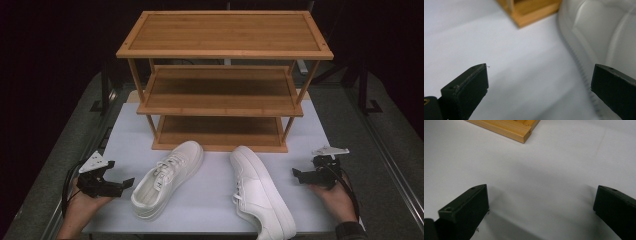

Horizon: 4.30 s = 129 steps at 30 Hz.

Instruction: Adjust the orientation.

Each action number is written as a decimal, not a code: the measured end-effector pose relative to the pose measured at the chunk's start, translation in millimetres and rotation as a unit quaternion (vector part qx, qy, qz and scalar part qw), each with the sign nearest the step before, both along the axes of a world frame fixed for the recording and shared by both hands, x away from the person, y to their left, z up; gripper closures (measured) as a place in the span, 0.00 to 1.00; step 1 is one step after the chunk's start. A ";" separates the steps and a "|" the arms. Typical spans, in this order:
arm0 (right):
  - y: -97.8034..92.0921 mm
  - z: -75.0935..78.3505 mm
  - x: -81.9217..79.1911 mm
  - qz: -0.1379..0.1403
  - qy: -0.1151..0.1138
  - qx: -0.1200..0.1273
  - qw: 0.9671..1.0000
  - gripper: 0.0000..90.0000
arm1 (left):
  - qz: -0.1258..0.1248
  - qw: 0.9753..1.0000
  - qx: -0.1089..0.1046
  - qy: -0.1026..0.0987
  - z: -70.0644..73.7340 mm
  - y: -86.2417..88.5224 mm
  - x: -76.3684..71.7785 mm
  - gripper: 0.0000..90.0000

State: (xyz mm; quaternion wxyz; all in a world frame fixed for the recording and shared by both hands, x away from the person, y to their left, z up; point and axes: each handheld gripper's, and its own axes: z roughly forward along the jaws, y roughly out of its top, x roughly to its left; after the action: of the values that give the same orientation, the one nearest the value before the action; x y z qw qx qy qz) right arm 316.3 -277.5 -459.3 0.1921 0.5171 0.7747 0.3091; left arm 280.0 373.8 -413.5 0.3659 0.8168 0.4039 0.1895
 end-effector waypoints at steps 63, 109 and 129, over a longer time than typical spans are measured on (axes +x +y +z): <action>80.2 89.3 -51.9 0.270 -0.007 0.141 0.953 1.00 | 0.011 0.999 0.028 0.037 -36.9 -1.8 9.1 0.00; 18.5 60.2 -34.1 0.183 0.006 0.132 0.974 1.00 | 0.012 0.999 0.027 0.037 -37.1 -1.9 9.1 0.00; 10.2 27.5 -16.9 0.157 0.057 0.106 0.980 1.00 | 0.011 0.999 0.028 0.037 -37.0 -1.8 9.1 0.00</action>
State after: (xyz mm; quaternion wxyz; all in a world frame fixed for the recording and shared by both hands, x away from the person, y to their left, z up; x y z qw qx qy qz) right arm 299.4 -267.4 -431.8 0.0408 0.4230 0.8190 0.3855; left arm 289.2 372.0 -450.5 0.3257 0.8285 0.4207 0.1747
